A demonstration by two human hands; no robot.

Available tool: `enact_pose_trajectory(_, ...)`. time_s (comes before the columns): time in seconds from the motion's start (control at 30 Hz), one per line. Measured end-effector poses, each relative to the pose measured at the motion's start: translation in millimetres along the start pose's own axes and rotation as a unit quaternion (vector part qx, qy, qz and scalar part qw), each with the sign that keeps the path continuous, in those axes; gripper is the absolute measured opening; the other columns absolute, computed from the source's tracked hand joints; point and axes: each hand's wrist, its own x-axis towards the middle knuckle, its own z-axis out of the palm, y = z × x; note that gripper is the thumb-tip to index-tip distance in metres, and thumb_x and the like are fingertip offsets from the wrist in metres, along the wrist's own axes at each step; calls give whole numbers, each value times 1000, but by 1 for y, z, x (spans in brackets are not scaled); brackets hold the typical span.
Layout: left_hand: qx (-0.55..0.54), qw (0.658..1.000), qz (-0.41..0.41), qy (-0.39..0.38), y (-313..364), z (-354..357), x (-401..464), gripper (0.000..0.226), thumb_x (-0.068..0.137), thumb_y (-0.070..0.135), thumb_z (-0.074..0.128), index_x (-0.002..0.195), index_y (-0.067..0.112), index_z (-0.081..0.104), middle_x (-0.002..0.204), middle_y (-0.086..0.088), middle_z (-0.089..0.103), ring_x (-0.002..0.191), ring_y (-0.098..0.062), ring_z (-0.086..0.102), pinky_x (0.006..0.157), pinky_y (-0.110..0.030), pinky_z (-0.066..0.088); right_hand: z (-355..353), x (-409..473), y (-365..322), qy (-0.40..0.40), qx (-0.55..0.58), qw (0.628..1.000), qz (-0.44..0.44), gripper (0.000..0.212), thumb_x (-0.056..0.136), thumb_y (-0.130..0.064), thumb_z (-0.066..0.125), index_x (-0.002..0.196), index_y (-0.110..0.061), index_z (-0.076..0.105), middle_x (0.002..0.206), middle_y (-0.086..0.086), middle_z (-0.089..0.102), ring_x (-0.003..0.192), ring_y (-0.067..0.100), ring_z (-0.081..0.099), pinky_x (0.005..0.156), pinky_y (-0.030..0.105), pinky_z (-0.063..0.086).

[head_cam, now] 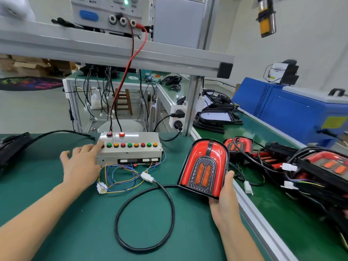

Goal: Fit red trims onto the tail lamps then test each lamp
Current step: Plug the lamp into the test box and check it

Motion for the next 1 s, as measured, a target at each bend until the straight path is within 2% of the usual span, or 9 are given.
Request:
enact_pose_trajectory(0.53, 0, 1000, 1, 1, 3, -4, -4, 67, 81, 7, 51, 142, 29, 38, 135, -4, 52, 125, -28, 41, 106, -46, 12, -2, 3, 2, -2, -3, 1000, 3, 48, 98, -57, 32, 120, -29, 64, 108, -4, 74, 98, 8, 70, 88, 32, 50)
enact_pose_trajectory(0.8, -14, 999, -16, -26, 4, -6, -2, 68, 80, 7, 49, 141, 35, 38, 138, -3, 50, 125, -27, 40, 107, -45, 12, -2, 3, 2, 9, 10, 1000, 0, 45, 97, -57, 34, 113, -28, 66, 103, -2, 75, 92, 8, 71, 79, 31, 49)
enact_pose_trajectory(1.0, -19, 999, -26, -37, 7, -14, 5, 63, 83, 8, 47, 139, 36, 42, 139, -4, 47, 127, -26, 38, 109, -44, 10, -3, 1, 2, 17, 0, 1000, 3, 45, 96, -58, 34, 113, -29, 65, 102, -3, 75, 91, 7, 71, 78, 31, 50)
